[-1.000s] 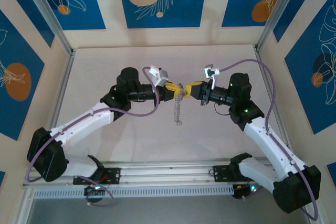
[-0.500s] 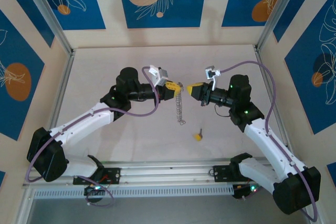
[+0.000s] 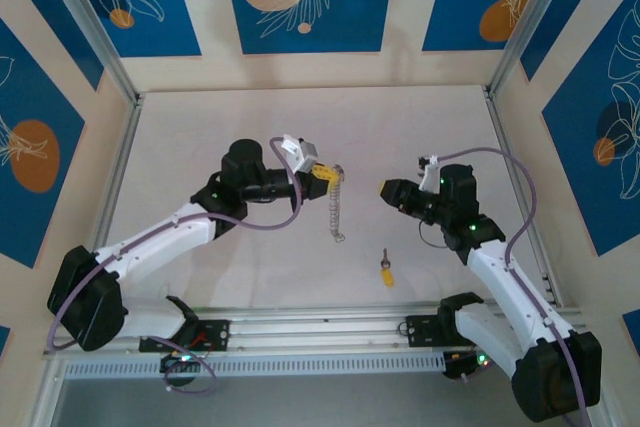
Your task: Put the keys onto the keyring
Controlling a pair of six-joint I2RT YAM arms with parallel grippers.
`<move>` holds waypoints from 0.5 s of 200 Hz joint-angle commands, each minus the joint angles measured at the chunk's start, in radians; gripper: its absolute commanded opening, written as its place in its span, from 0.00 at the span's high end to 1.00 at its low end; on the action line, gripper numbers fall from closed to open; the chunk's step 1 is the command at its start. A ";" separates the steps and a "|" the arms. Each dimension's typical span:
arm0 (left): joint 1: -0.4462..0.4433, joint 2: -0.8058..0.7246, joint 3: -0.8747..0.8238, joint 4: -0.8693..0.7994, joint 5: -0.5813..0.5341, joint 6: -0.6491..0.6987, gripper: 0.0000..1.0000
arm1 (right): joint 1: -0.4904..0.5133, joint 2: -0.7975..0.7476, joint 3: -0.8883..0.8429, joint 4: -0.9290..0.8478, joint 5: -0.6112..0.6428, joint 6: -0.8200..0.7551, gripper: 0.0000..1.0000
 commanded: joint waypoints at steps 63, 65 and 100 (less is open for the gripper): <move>-0.012 -0.071 -0.075 0.076 0.013 0.020 1.00 | 0.174 -0.109 -0.053 -0.415 0.200 0.179 0.54; -0.012 -0.072 -0.077 0.078 0.013 0.019 1.00 | 0.177 -0.114 -0.053 -0.403 0.197 0.179 0.54; -0.012 -0.082 -0.108 0.125 0.033 -0.018 1.00 | 0.184 -0.100 0.005 -0.215 0.144 0.103 0.53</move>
